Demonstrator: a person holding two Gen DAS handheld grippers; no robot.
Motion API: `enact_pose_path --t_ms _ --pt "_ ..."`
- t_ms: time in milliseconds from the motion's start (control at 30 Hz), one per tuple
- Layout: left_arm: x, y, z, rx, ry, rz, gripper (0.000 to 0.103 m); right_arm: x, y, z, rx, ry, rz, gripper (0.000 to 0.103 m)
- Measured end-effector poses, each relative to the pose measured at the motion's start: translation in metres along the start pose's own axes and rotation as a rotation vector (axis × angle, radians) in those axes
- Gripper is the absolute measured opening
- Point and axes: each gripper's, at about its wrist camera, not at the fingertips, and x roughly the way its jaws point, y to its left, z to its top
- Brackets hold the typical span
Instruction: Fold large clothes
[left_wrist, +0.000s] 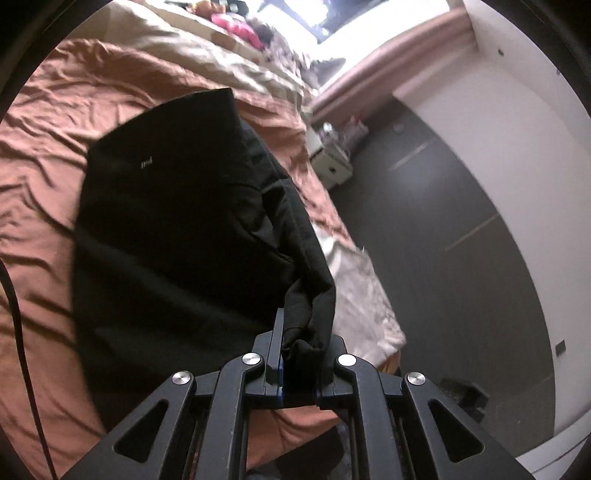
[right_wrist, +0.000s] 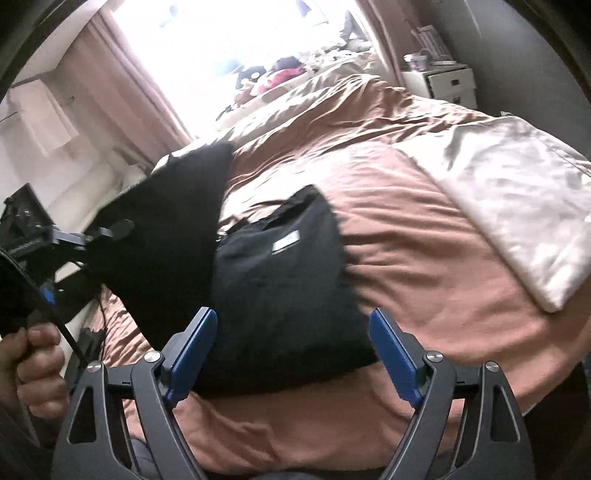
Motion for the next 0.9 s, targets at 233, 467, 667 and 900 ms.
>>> enact_pose_path --t_ms 233,467,667,900 --pt "0.082 0.007 -0.024 -0.008 0.166 0.059 0.011 -0.011 -0.034 -0.006 0.072 -0.003 -0.029 0.084" --pt "0.091 0.007 -0.029 0.009 0.267 0.036 0.057 -0.013 -0.033 0.006 0.075 -0.011 -0.026 0.084" --pt "0.044 0.011 -0.016 0.009 0.157 0.057 0.079 0.009 -0.025 0.024 0.060 0.014 0.038 0.084" --pt "0.002 0.062 -0.015 -0.025 0.083 0.245 0.079 0.039 -0.002 0.040 0.000 0.054 0.073 0.084"
